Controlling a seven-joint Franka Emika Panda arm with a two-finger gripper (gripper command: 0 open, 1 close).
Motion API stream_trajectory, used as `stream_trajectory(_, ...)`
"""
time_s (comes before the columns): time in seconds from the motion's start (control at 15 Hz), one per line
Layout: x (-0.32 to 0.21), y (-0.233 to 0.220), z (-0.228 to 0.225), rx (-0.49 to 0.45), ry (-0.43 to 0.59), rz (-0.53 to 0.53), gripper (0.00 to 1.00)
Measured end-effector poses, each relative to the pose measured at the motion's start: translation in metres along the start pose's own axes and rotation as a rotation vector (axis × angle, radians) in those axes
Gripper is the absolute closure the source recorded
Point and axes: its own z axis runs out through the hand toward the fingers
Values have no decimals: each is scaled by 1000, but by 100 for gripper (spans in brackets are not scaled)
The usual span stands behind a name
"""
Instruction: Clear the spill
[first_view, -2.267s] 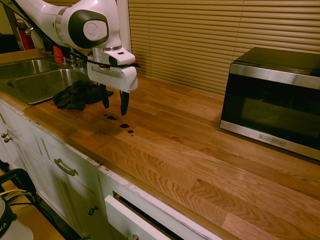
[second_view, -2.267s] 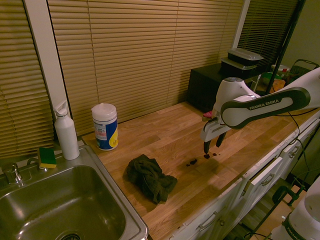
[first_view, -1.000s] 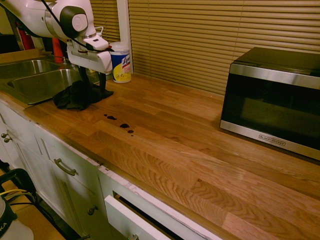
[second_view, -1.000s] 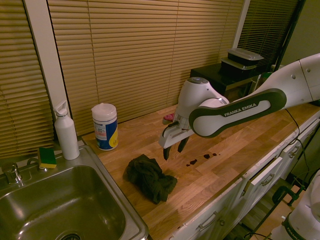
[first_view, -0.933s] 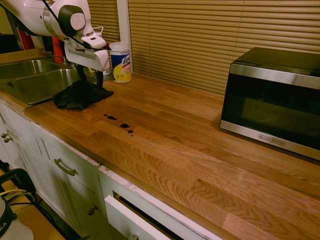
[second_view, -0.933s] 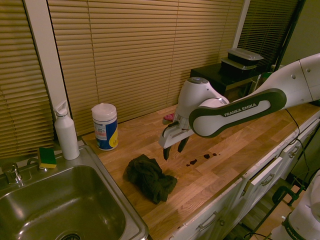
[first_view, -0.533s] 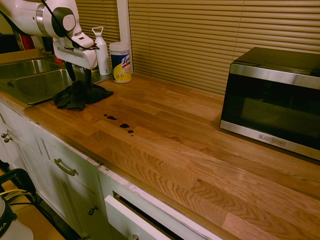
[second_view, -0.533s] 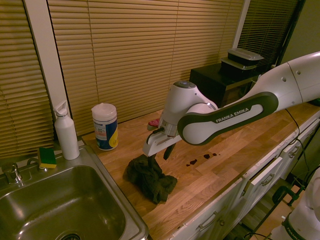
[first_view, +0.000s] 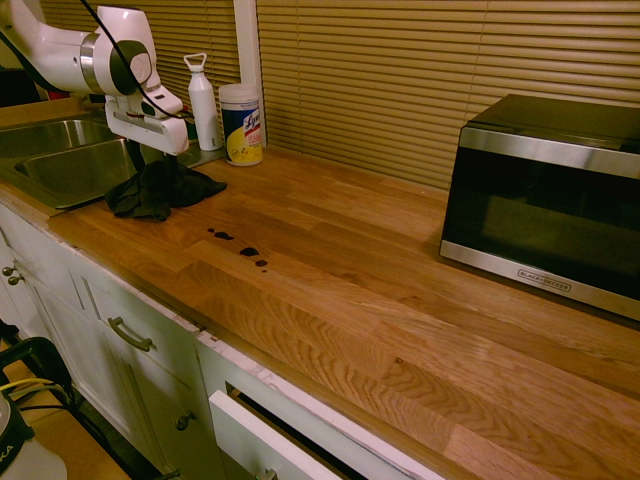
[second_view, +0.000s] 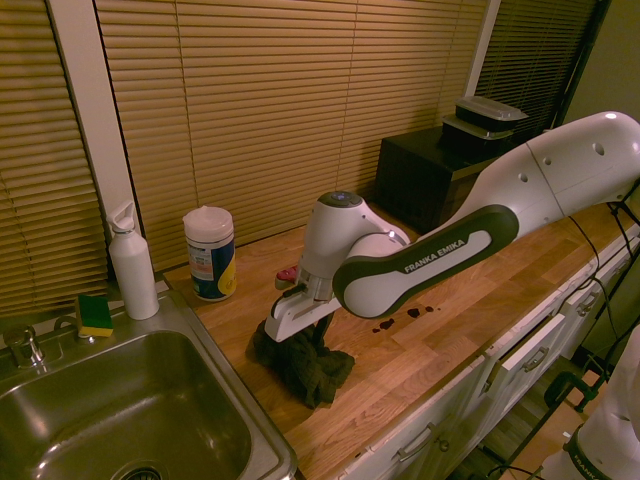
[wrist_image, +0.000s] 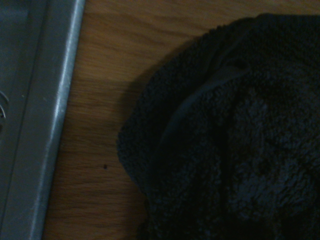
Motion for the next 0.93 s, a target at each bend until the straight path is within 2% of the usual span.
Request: stream_trajectory(0.93,2,-2,13,-29,15,5,100)
